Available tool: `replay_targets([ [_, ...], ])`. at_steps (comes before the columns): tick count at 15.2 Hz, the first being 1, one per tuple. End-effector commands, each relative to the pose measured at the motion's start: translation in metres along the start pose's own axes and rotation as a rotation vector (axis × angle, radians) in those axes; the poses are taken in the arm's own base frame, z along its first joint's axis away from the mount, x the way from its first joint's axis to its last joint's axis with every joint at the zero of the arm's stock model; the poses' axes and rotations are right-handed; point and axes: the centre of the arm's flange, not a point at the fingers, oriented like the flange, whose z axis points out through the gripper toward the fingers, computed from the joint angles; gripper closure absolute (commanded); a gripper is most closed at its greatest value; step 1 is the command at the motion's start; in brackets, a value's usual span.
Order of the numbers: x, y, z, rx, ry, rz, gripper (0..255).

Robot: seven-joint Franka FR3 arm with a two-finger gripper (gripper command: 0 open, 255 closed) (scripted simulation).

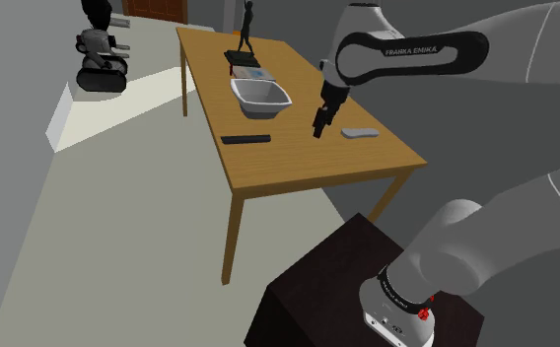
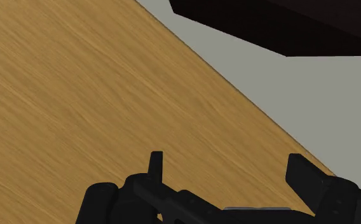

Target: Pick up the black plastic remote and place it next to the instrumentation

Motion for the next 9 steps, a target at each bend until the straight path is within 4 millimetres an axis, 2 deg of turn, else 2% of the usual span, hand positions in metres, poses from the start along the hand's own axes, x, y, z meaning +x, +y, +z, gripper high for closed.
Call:
replay_targets([
  [1,0.024,0.004,0.011,-0.001,0.010,-0.077,0],
  [9,0.117,0.008,0.050,-0.001,0.046,-0.368,0],
])
